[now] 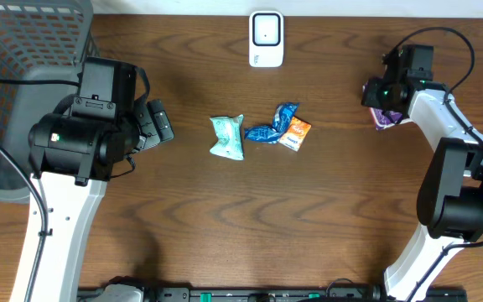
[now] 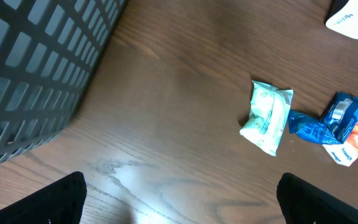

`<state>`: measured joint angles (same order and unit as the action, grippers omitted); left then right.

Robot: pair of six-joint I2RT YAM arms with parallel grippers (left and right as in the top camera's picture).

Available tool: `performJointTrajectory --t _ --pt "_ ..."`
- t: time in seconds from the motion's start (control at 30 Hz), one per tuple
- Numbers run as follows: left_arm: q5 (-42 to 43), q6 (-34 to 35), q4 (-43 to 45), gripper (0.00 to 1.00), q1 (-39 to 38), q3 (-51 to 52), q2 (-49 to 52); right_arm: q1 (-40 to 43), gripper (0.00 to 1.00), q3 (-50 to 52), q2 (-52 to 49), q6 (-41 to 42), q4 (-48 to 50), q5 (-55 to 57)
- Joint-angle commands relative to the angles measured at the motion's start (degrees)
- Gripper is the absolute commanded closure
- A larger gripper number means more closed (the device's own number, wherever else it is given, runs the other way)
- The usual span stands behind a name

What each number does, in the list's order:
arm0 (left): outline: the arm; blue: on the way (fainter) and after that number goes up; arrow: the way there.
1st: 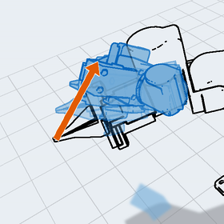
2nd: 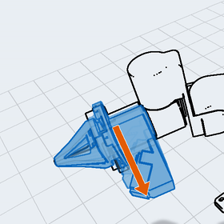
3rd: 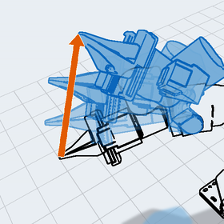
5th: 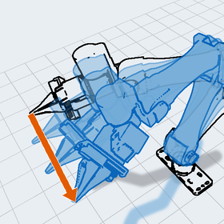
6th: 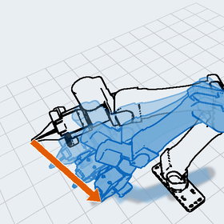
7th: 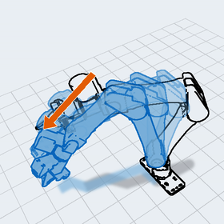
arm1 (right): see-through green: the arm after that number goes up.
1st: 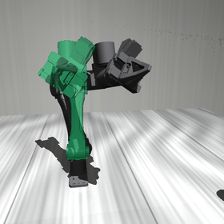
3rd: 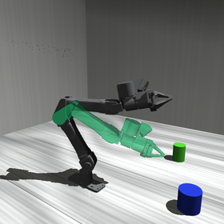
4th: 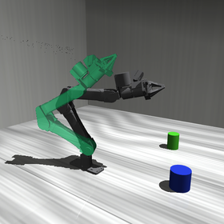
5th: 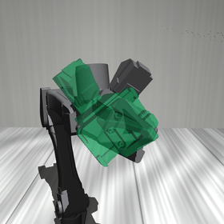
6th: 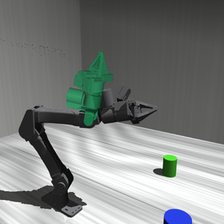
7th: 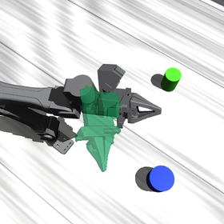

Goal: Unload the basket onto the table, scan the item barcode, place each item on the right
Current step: 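Lower the purple pack onto the table at the back right and release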

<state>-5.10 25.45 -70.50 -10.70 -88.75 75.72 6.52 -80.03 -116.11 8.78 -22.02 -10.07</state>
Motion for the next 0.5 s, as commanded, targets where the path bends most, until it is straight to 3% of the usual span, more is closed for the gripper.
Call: performJointTrajectory --t 0.0,0.3,0.47 --pt "-0.96 -0.35 -0.2 0.02 0.17 -0.35 -0.46 -0.39 0.99 -0.02 -0.15 0.63 1.99 1.33" --pt "-0.96 -0.35 -0.22 0.02 0.17 -0.35 -0.46 0.13 0.99 -1.4 2.95 0.98 -1.79 19.45" --pt "-0.96 -0.35 -0.2 0.02 0.17 -0.35 -0.46 0.42 0.93 -1.4 5.75 -2.89 -1.79 14.49"
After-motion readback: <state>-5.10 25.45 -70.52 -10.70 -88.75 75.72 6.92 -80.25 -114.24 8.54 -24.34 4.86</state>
